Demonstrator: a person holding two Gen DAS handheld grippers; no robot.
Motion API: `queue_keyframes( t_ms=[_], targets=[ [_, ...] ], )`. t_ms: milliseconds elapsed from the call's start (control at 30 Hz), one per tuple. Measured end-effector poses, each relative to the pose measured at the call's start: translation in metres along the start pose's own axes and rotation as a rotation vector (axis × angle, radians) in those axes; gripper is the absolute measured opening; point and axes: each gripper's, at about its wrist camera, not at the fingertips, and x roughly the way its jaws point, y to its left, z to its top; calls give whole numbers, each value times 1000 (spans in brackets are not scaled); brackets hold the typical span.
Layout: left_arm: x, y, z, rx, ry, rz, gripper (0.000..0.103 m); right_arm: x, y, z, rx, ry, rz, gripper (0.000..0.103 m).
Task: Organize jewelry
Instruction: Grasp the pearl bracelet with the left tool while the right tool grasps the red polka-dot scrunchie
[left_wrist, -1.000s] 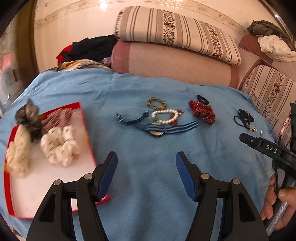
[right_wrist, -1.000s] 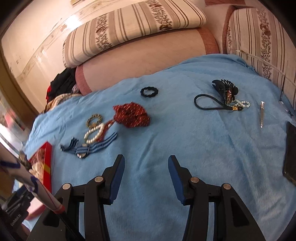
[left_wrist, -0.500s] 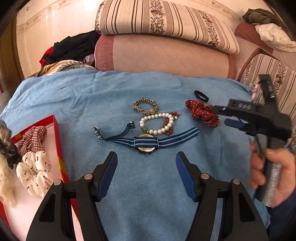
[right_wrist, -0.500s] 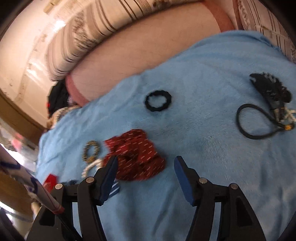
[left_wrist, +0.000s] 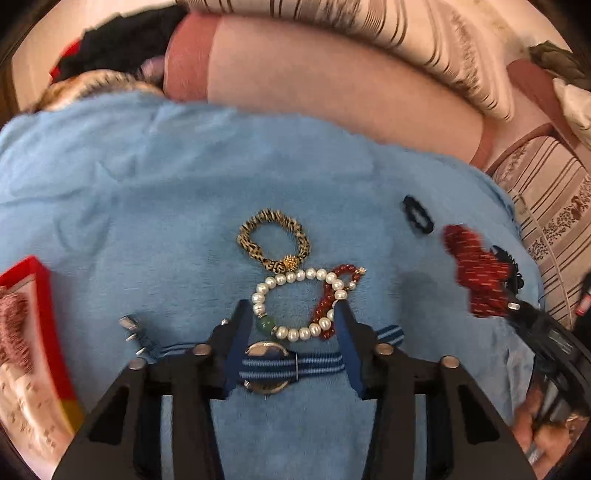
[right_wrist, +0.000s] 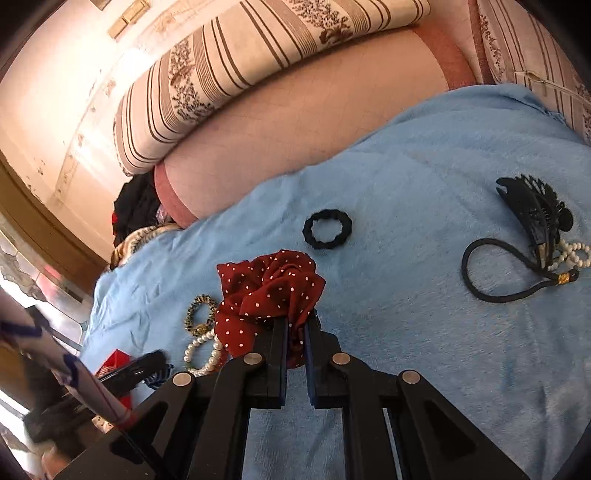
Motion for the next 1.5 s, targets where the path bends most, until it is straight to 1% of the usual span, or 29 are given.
queue_keyframes(
  t_ms=[67,100,233,267,300,333,400,433,500,567,633,767,867,1033,1100,1167,1200,1267,1400,1500],
  targets=[
    [13,-2,4,12,25,38,36,-4,0,3,-4,-12,3,9],
    [16,-2,5,14,31,46,36,-5,0,4,-3,-17,3,9],
    [36,-6,8,48,53,107,35,-4,-1,8,11,-11,26,9],
    [42,-6,8,55,63,112,33,-4,0,8,11,-9,28,9],
    [49,-7,8,60,75,118,27,-5,0,7,12,-7,32,9],
    [53,-8,6,71,73,142,23,-5,0,7,12,-7,34,9],
    [55,-14,2,126,33,213,9,-5,0,7,9,-10,32,9],
    [53,-16,0,134,14,229,9,-5,0,8,10,-11,30,9],
    [46,-14,-8,112,-24,233,9,-5,0,8,15,-15,28,9],
    [32,-16,-19,125,-83,250,9,-5,0,8,16,-23,20,9],
    [12,-19,-30,131,-139,225,9,-7,2,7,12,-28,17,9],
    [-43,-19,-57,145,-256,184,9,-12,14,3,-23,-44,8,9],
    [-72,-16,-71,154,-310,167,9,-17,25,-4,-55,-54,1,9],
    [-103,-1,-94,148,-358,135,9,-27,42,-19,-109,-68,-19,9],
    [-109,8,-103,127,-367,115,9,-33,49,-27,-116,-72,-24,9],
    [-111,13,-110,130,-372,113,9,-40,58,-38,-126,-76,-27,9],
    [-111,14,-114,128,-375,111,9,-44,63,-45,-137,-79,-31,9],
    [-115,20,-117,117,-372,82,9,-50,72,-61,-160,-83,-48,9],
    [-124,24,-122,113,-399,74,9,-57,85,-99,-199,-61,-74,9],
    [-128,30,-124,105,-405,64,9,-59,92,-119,-226,-43,-81,9]
  ],
)
